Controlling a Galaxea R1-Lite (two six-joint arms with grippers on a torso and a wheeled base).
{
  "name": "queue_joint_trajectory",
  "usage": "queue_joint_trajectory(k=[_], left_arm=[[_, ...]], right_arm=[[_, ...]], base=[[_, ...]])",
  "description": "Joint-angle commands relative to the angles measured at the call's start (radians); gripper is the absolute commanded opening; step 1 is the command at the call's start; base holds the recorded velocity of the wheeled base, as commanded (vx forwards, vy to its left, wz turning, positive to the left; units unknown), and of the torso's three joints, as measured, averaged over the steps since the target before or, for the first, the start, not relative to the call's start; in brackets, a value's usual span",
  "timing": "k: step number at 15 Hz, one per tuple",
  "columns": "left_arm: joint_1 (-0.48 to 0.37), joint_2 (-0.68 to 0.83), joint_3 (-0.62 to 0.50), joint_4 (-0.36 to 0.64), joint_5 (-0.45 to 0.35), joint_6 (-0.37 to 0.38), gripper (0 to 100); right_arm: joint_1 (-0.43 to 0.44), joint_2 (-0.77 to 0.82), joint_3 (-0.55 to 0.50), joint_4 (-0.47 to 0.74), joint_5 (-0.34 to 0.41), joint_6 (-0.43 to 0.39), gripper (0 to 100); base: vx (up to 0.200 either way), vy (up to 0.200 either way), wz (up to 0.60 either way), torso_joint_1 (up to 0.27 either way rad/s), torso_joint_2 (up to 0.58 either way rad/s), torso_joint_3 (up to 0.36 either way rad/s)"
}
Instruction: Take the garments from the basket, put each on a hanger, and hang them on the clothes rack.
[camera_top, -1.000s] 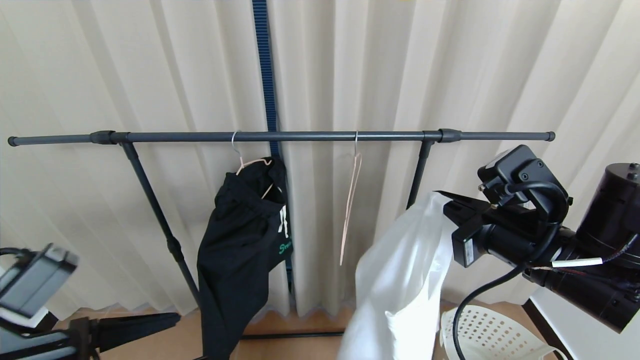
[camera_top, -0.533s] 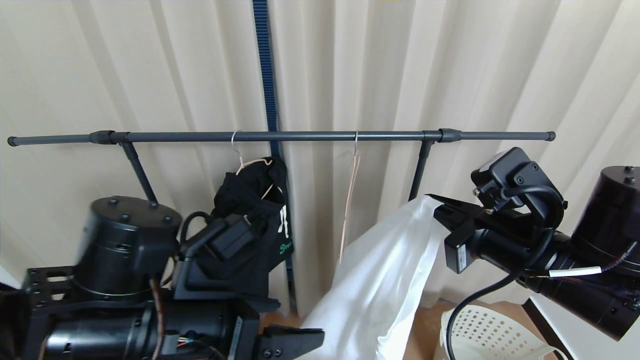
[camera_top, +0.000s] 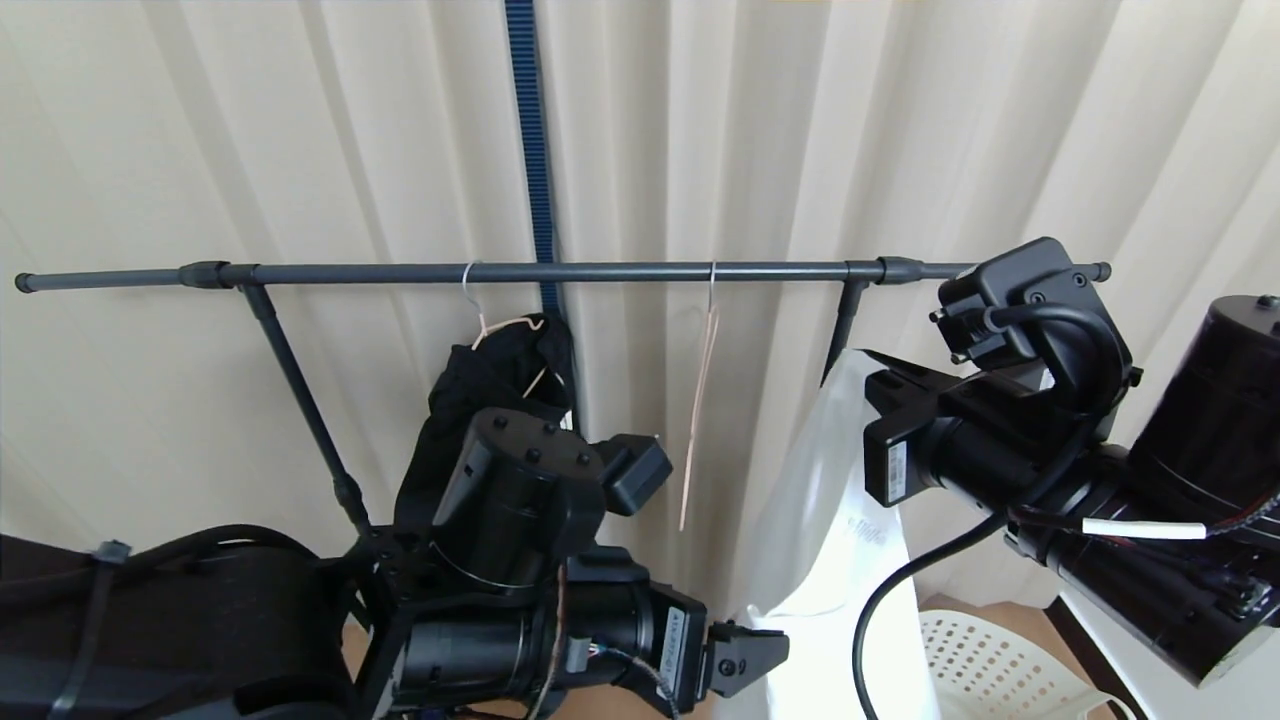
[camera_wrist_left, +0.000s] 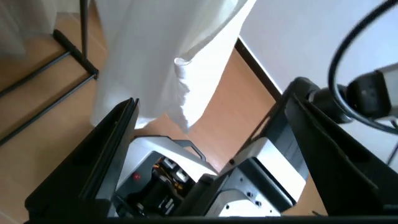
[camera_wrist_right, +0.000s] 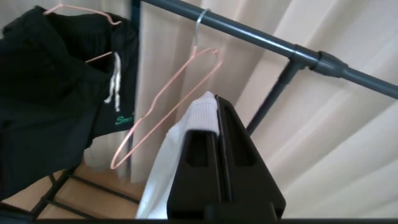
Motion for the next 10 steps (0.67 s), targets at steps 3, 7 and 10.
queue_joint_trajectory(k=[3, 7, 10], left_arm=[[-0.016, 0.057, -0.012, -0.050, 0.024, -0.013, 100], [-0.012, 0.094, -0.050, -0.053, 0.024, -0.019, 100], [0.000, 0.150, -0.110, -0.055, 0.035, -0.019, 100]], right_arm=[[0.029, 0.026, -0.022, -0.004, -0.056, -0.002, 0], [0.029, 0.026, -0.020, -0.004, -0.056, -0.002, 0], [0.054, 0.029, -0.017, -0.007, -0.056, -0.001, 0]], base=[[0.000, 0.000, 0.00, 0.000, 0.00, 0.000], [0.000, 0.000, 0.00, 0.000, 0.00, 0.000], [0.000, 0.000, 0.00, 0.000, 0.00, 0.000]])
